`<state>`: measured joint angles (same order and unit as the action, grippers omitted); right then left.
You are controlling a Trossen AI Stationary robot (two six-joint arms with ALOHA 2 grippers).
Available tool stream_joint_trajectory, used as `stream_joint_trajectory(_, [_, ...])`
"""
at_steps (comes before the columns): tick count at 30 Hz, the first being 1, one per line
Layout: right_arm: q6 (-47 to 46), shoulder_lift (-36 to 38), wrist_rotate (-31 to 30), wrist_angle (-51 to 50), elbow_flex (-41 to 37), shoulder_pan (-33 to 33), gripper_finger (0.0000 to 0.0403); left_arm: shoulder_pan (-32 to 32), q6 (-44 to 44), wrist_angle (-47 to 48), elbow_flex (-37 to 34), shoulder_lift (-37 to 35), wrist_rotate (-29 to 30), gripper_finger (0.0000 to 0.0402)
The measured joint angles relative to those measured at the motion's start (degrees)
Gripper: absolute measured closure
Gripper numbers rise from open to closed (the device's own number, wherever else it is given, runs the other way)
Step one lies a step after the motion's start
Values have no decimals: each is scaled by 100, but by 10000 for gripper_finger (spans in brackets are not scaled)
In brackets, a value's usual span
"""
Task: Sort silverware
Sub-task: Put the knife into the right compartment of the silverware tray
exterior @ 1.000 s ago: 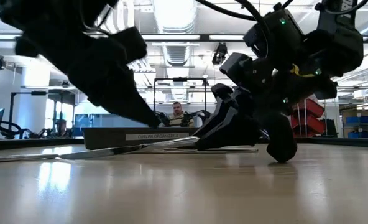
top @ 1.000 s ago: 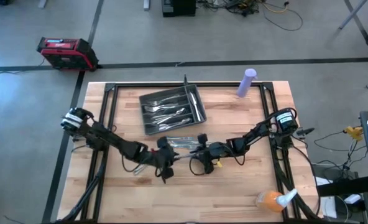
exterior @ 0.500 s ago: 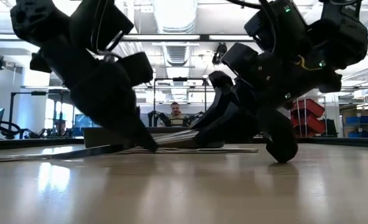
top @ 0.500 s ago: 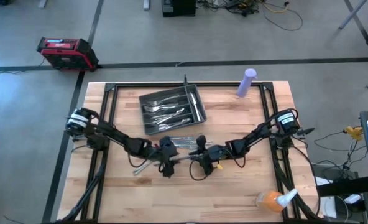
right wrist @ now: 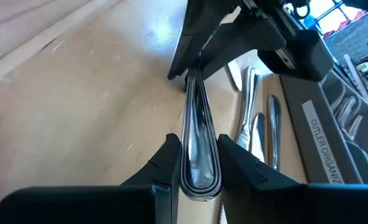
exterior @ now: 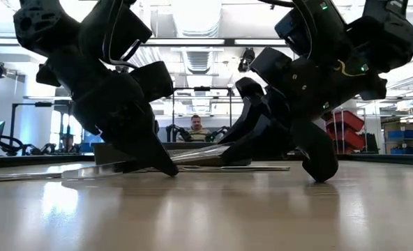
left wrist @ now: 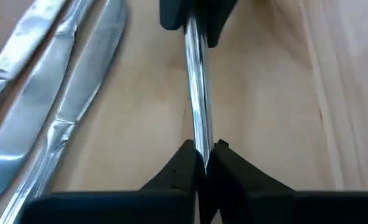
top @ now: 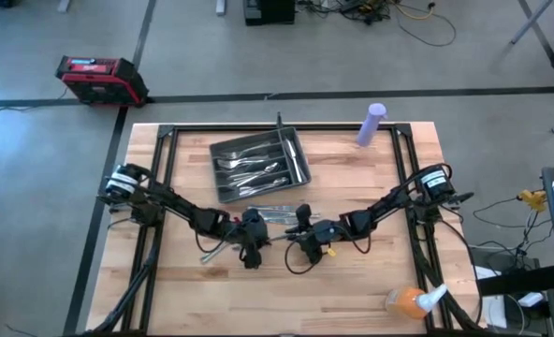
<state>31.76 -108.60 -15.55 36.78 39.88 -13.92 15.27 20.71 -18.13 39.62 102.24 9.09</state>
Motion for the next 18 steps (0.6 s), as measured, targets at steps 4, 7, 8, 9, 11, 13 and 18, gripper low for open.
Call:
stream_joint_trajectory(4, [-622,15,-135,-259,84,6,275,43,-343,154,2,-21,459,393])
stream_joint_trajectory(7, [-1248,121,-162,-875,260,20,209,130,-871,397,45,-40,1184,397])
stream_joint_trajectory(8, [-1473,190,-144,-1049,297,16,192,159,-1117,487,105,-40,1467,397])
stream_joint_trajectory(9, [-1673,273,-99,-1159,317,18,176,189,-1390,570,170,-41,1724,397])
stream_joint_trajectory(11, [-2066,468,-81,-1162,326,18,154,233,-1916,635,305,-48,2151,398])
stream_joint_trajectory(13, [-2315,662,-84,-1136,332,24,141,237,-2372,621,435,-48,2359,398])
stream_joint_trajectory(18, [-2384,938,-106,-1183,330,16,156,232,-2999,637,622,-50,2670,399])
